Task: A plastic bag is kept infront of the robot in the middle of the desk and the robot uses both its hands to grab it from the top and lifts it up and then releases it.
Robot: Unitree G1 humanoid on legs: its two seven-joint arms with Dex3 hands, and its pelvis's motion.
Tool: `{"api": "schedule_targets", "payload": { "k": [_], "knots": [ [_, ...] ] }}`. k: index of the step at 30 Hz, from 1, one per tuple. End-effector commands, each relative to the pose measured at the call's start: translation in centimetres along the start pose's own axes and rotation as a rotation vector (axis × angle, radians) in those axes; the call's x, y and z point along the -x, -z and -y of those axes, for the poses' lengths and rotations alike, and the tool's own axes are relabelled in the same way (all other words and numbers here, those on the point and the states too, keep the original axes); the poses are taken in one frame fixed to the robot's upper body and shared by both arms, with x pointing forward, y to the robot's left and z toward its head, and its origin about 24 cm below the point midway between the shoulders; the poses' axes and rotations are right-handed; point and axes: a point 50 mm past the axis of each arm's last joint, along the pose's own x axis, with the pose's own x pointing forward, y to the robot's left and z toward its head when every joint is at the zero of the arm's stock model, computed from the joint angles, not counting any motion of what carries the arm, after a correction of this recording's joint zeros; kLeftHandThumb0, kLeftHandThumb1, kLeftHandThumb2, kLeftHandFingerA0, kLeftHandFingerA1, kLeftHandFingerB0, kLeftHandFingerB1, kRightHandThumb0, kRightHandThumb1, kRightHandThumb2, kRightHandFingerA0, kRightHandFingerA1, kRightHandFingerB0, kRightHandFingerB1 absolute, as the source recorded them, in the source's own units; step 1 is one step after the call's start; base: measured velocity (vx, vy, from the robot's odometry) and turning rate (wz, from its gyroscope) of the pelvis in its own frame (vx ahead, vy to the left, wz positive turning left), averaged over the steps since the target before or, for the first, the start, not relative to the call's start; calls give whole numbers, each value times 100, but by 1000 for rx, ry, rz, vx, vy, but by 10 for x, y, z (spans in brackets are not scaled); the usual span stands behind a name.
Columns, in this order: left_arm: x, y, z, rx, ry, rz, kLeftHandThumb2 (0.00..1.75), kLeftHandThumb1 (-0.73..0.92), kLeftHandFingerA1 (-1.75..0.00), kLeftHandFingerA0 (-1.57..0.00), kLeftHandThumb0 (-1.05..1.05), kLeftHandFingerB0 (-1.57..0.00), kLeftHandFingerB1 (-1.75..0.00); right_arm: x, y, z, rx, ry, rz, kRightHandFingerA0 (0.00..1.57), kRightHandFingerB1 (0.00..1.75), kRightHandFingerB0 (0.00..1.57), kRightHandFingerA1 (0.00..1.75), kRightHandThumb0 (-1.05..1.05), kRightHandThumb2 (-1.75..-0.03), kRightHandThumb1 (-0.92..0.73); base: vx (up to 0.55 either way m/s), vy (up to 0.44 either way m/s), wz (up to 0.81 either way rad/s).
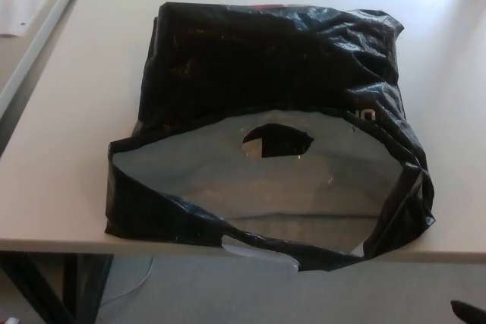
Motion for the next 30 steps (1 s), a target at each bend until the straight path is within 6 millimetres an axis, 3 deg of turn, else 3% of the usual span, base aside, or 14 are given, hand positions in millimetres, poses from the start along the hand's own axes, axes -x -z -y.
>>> {"api": "schedule_targets", "payload": {
  "k": [1, 7, 10, 11, 15, 17, 18, 19, 21, 22, 23, 24, 25, 30],
  "knots": [
    [-7, -88, -39, -82, -97, 537, 54, 47, -38, -50, -7, -34, -32, -11, -90, 39, 239, 136, 594, 16, 26, 10, 31, -29, -55, -46, 0, 0, 0],
    [-48, -135, -59, -146, -143, 688, 53, 46, -37, -47, -6, -38, -34, -35, -130, 51, 364, 252, 712, 24, 25, 7, 37, -36, -54, -48, 0, 0, 0],
    [-55, -146, -63, -172, -170, 724, 53, 48, -38, -46, -6, -38, -34, -41, -138, 53, 341, 255, 732, 19, 20, 5, 32, -35, -58, -52, 0, 0, 0],
    [-60, -153, -66, -177, -160, 737, 53, 44, -39, -46, -6, -39, -35, -43, -142, 53, 337, 263, 747, 18, 18, 5, 43, -42, -66, -47, 0, 0, 0],
    [-70, -173, -67, -220, -115, 761, 51, 41, -37, -42, -10, -38, -35, -44, -159, 53, 324, 270, 817, 19, 24, 1, 37, -42, -55, -52, 0, 0, 0],
    [-72, -175, -67, -222, -106, 755, 53, 40, -38, -40, -11, -38, -36, -43, -162, 52, 332, 267, 833, 20, 19, 3, 41, -40, -57, -51, 0, 0, 0],
    [-75, -173, -65, -234, -96, 727, 54, 41, -37, -39, -19, -37, -36, -43, -164, 53, 343, 267, 847, 19, 22, 0, 53, -45, -74, -35, 0, 0, 0],
    [-78, -174, -65, -238, -93, 725, 55, 40, -38, -39, -22, -35, -36, -43, -165, 53, 341, 264, 846, 20, 23, 0, 43, -44, -55, -50, 0, 0, 0],
    [-86, -174, -64, -265, -80, 721, 55, 39, -37, -37, -21, -34, -35, -44, -166, 54, 335, 253, 841, 11, 17, 0, 39, -42, -55, -49, 0, 0, 0],
    [-91, -173, -63, -268, -65, 709, 54, 43, -35, -36, -18, -32, -32, -45, -166, 55, 333, 253, 836, 4, 8, 0, 40, -49, -72, -42, 0, 0, 0],
    [-94, -173, -62, -255, -50, 696, 54, 44, -35, -34, -17, -30, -32, -46, -166, 55, 324, 249, 825, 11, 7, 0, 37, -48, -56, -52, 0, 0, 0],
    [-96, -172, -61, -237, -38, 686, 54, 44, -35, -34, -17, -30, -32, -46, -166, 56, 313, 244, 814, 11, 7, 0, 37, -48, -56, -52, 0, 0, 0],
    [-102, -171, -58, -226, -8, 675, 54, 43, -35, -33, -17, -29, -33, -50, -166, 56, 276, 224, 784, 6, 0, 0, 40, -51, -72, -45, 0, 0, 0],
    [-124, -169, -46, -180, 157, 614, 56, 40, -40, -32, -27, -23, -33, -66, -167, 62, 226, 176, 708, 4, 0, 0, 36, -53, -74, -47, 0, 0, 0]
  ]
}}
